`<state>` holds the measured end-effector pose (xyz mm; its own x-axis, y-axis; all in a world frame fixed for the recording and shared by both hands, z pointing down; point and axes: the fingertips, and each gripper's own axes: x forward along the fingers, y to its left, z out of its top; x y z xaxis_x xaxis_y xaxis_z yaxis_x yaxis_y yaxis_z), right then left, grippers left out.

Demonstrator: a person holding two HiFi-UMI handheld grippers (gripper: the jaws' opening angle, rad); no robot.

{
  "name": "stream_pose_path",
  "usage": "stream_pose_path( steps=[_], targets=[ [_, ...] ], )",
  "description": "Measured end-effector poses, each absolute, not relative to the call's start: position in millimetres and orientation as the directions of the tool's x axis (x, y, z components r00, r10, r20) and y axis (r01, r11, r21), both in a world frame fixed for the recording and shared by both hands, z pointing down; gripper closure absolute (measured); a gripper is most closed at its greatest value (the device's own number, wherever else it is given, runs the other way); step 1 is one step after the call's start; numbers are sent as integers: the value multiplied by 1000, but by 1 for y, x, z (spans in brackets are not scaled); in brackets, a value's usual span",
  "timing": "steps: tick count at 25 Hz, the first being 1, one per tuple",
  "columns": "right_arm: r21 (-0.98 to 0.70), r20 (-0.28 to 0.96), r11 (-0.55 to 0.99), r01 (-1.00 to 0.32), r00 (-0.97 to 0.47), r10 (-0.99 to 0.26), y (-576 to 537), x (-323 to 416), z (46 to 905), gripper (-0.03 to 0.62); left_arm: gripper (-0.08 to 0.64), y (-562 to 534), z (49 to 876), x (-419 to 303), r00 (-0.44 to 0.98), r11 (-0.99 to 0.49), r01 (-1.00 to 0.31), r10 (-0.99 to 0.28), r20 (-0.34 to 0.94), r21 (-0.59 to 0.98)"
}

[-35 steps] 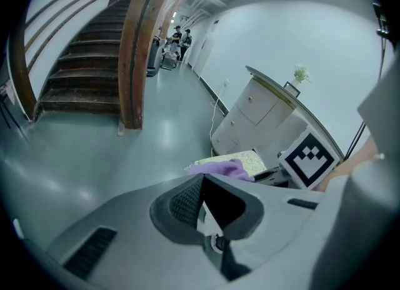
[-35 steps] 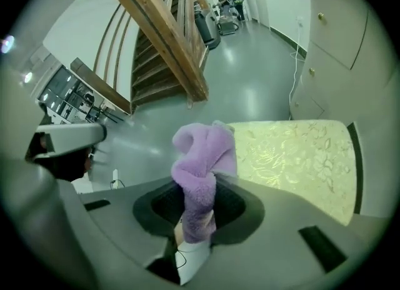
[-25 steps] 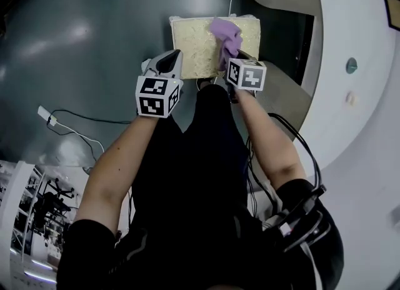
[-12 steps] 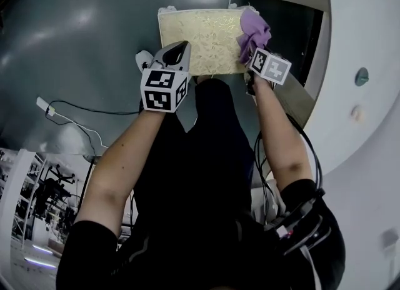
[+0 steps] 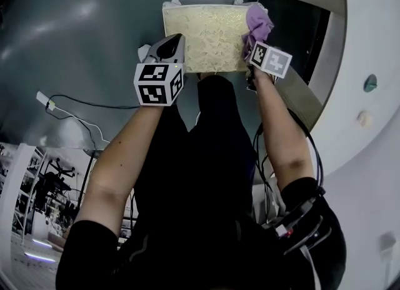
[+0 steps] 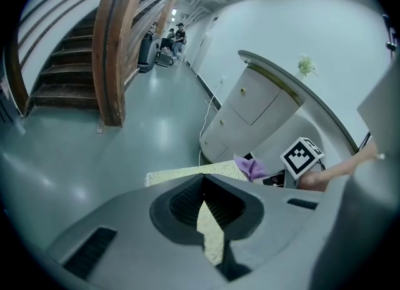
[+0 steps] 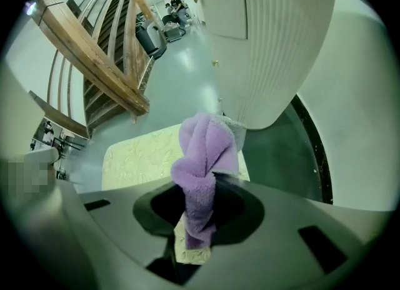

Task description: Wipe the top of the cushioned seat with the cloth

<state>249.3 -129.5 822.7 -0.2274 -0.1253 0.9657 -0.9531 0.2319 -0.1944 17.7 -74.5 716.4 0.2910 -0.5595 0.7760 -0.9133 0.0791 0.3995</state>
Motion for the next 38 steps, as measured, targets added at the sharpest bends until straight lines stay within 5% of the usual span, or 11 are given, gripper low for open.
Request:
stream_pose_path(
  steps=[38],
  targets=[
    [-206,970,456,-866,-243,-23,-46,39,822,494,557,2,702,-147,242,130,-914,-584,775,384]
  ],
)
